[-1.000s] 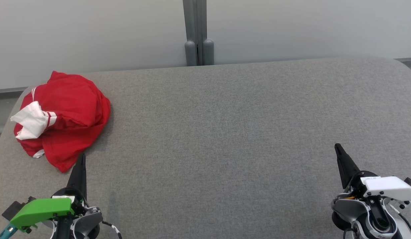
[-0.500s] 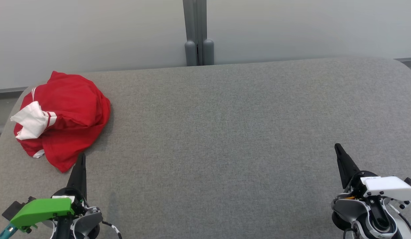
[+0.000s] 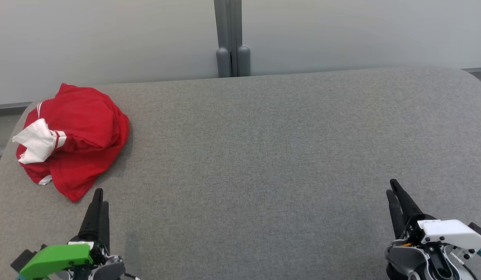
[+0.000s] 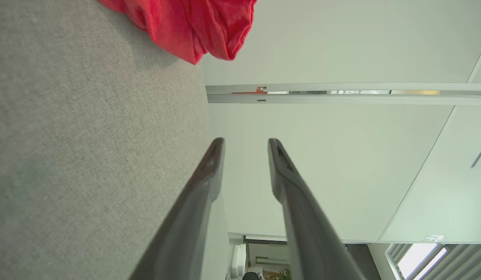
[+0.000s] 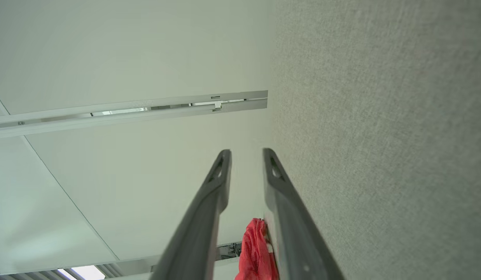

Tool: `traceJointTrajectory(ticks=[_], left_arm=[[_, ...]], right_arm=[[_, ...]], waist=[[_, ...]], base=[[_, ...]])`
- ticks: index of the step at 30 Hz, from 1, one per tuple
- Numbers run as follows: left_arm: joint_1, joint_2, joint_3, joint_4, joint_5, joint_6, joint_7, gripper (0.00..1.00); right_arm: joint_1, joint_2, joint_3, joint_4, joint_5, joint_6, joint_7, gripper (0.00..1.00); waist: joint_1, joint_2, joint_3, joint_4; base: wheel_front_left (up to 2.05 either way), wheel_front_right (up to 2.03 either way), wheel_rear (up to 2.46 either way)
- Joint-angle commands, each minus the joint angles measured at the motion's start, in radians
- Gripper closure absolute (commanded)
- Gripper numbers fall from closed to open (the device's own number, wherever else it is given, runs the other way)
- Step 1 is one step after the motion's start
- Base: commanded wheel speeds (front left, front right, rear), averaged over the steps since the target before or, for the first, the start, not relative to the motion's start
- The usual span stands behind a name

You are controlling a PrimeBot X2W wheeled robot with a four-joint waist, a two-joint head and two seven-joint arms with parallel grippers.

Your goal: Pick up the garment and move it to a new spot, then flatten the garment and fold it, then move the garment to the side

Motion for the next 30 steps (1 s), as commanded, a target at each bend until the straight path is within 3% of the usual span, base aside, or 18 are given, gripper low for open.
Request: traceJointTrajectory(ticks=[1, 14, 30], left_arm=[[-0.006, 0.001, -0.004, -0.011, 0.005, 0.000, -0.009, 0.00], [-0.001, 0.004, -0.017, -0.038, 0.150, 0.003, -0.072, 0.00], [0.014, 0.006, -0.040, -0.087, 0.443, 0.029, -0.138, 0.00]], right_arm=[[-0.004, -0.002, 0.004, -0.012, -0.007, 0.000, -0.009, 0.00], [0.016, -0.007, 0.025, -0.055, -0.133, 0.000, -0.072, 0.00], [0.037, -0.014, 0.053, -0.117, -0.387, 0.000, -0.138, 0.00]], waist=[[0.0000, 0.0000, 0.000, 0.000], [0.0000, 0.0000, 0.001, 0.000], [0.0000, 0.0000, -0.002, 0.000]], base=[[0.00, 0.00, 0.00], [0.00, 0.00, 0.00], [0.00, 0.00, 0.00]])
